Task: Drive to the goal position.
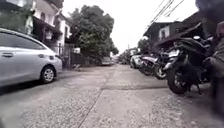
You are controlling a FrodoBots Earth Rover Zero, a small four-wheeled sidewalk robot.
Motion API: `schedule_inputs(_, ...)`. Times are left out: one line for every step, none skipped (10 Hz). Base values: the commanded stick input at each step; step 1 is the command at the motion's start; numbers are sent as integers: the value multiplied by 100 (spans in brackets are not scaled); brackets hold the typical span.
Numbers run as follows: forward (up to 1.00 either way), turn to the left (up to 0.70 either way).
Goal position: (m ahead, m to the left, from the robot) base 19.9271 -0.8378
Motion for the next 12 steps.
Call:
schedule_inputs(100, 0)
schedule_inputs(100, 0)
schedule_inputs(100, 0)
schedule_inputs(100, 0)
schedule_inputs(100, 0)
schedule_inputs(100, 11)
schedule_inputs(100, 27)
schedule_inputs(100, 27)
schedule_inputs(100, 27)
schedule_inputs(100, 27)
schedule_inputs(100, 24)
schedule_inputs(100, 9)
